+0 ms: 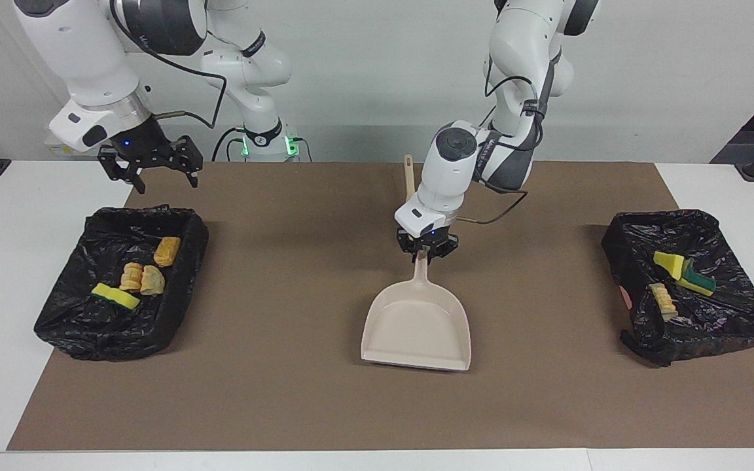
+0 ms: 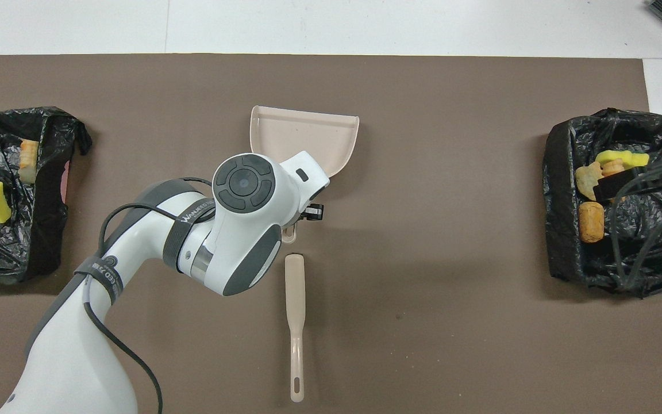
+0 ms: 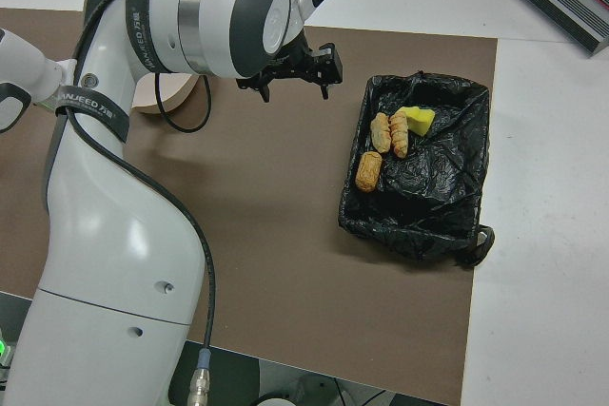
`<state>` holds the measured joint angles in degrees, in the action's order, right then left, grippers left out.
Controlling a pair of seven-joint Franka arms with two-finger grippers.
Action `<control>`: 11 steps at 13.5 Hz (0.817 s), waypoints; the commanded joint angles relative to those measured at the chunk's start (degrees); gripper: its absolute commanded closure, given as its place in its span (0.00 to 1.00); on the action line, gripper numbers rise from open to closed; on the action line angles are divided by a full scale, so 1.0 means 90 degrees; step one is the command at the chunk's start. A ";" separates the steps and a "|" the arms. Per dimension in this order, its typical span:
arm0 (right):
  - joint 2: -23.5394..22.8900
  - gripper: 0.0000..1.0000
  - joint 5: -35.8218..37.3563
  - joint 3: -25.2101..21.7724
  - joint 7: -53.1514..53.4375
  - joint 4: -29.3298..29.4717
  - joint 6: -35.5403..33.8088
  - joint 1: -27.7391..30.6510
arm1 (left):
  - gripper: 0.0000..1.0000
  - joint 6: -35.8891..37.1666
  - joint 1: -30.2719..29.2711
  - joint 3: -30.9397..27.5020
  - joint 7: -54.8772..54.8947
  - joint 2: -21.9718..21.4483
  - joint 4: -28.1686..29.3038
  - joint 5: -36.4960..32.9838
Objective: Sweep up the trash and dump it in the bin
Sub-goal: 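Place the empty dustpan at the table center with the left gripper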
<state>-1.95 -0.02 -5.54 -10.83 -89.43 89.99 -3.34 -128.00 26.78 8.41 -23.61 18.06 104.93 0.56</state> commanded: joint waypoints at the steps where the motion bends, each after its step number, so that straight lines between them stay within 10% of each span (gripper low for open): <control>1: 0.0080 0.00 -0.0105 0.0030 0.0080 -0.0054 -0.0008 0.0039 | 1.00 -0.0366 0.0101 -0.0104 -0.0062 -0.0191 0.0382 0.0240; 5: 0.0080 0.00 -0.0115 0.0020 0.0080 -0.0054 -0.0008 0.0039 | 1.00 -0.0864 0.0305 -0.0123 -0.0200 0.0102 0.0382 0.0485; 6: 0.0080 0.00 -0.0105 0.0020 0.0080 -0.0054 -0.0008 0.0039 | 0.75 -0.0856 0.0258 -0.0114 -0.0199 0.0122 0.0295 0.0504; 7: 0.0080 0.00 -0.0105 0.0020 0.0080 -0.0054 -0.0008 0.0039 | 0.08 -0.0759 0.0238 -0.0123 -0.0209 0.0093 0.0188 0.0514; 11: 0.0080 0.00 -0.0105 0.0020 0.0080 -0.0054 -0.0008 0.0039 | 0.00 0.0704 -0.0201 -0.0240 -0.0239 -0.0433 -0.0125 0.0436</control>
<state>-1.95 -0.02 -5.54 -10.83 -89.43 89.99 -3.34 -127.18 26.89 6.69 -25.63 17.32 104.22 4.21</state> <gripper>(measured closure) 0.000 0.251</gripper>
